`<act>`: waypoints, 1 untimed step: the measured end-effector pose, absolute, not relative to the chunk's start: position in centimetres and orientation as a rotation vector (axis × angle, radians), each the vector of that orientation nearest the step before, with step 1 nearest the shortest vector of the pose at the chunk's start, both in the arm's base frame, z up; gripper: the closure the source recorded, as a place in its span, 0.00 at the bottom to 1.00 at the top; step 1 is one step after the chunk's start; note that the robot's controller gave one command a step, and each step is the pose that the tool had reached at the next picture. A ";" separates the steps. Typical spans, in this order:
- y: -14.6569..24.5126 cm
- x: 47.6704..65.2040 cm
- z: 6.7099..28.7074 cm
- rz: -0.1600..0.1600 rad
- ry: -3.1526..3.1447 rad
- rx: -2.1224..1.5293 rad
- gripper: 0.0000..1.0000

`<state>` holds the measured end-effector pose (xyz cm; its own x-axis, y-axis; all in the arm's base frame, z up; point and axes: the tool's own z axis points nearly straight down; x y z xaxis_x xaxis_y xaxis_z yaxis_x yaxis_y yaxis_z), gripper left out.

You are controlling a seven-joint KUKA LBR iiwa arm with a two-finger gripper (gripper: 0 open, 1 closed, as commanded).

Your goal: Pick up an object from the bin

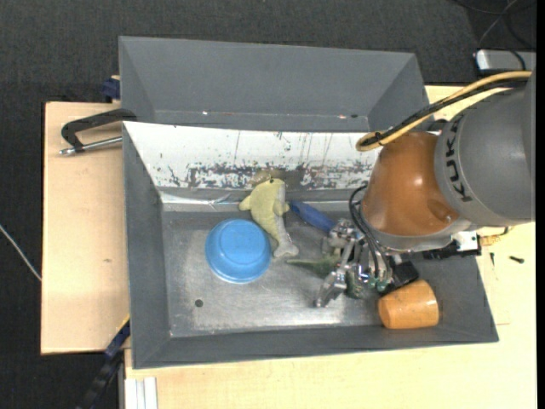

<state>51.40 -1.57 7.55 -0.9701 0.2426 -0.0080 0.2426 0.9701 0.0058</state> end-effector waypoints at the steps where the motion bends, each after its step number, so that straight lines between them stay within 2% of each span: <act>1: -1.4 51.6 7.7 0.005 3.113 0.379 0.00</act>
Offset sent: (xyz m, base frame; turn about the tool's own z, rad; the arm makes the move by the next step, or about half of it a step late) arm 0.0000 0.0000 0.0000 0.0000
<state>51.56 -1.39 7.72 -0.9707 0.2402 -0.0050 0.2402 0.9707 0.0039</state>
